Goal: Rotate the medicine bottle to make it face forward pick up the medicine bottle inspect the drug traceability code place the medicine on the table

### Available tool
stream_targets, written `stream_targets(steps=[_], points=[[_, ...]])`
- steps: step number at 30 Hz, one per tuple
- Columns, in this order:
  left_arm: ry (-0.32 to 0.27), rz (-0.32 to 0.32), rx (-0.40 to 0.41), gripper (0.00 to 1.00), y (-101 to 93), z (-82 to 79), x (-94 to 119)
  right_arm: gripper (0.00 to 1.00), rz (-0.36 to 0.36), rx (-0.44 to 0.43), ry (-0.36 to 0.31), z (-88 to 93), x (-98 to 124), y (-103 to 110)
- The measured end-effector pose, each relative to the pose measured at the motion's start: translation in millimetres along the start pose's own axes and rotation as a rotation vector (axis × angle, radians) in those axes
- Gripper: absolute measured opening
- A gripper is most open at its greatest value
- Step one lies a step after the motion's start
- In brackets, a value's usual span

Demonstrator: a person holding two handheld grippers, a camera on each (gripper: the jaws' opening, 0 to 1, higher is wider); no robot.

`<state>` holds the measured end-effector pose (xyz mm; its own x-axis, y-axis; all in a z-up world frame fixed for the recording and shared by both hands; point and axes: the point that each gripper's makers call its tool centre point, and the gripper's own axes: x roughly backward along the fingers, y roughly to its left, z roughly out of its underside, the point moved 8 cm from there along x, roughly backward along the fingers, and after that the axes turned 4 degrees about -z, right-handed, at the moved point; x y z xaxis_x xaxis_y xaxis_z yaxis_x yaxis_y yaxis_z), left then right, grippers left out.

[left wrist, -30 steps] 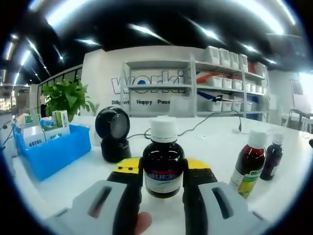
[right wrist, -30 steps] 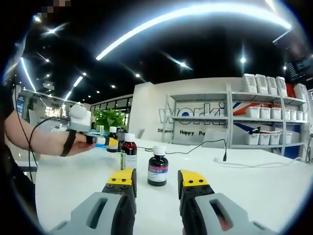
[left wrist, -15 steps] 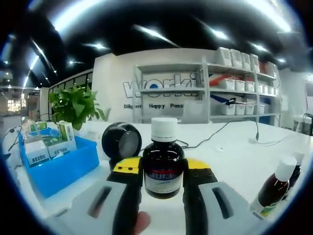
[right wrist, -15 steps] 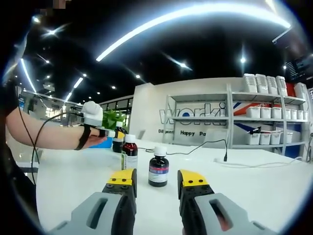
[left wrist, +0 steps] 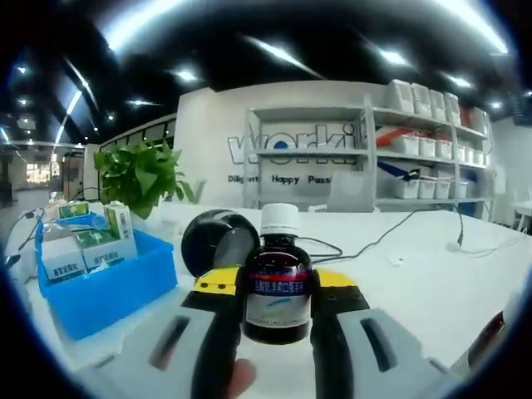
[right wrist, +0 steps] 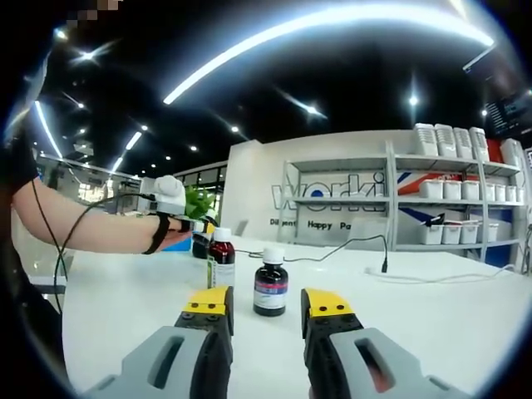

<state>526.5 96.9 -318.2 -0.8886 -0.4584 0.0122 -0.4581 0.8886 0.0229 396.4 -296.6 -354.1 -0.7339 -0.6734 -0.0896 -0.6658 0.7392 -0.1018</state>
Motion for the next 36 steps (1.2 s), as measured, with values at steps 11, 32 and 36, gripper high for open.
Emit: stream_targets(steps=[11,32,36], points=[[0.011,-0.006,0.017,0.21,2.5,5.2,-17,0.27,0.001,-0.001,0.005,0.9,0,-1],[-0.039,0.183,0.077,0.21,-8.7,2.4,13,0.27,0.006,0.004,0.009,1.8,-1,-1],[-0.041,0.234,0.087,0.21,-10.1,6.7,22,0.27,0.007,0.007,0.013,2.2,-1,-1]])
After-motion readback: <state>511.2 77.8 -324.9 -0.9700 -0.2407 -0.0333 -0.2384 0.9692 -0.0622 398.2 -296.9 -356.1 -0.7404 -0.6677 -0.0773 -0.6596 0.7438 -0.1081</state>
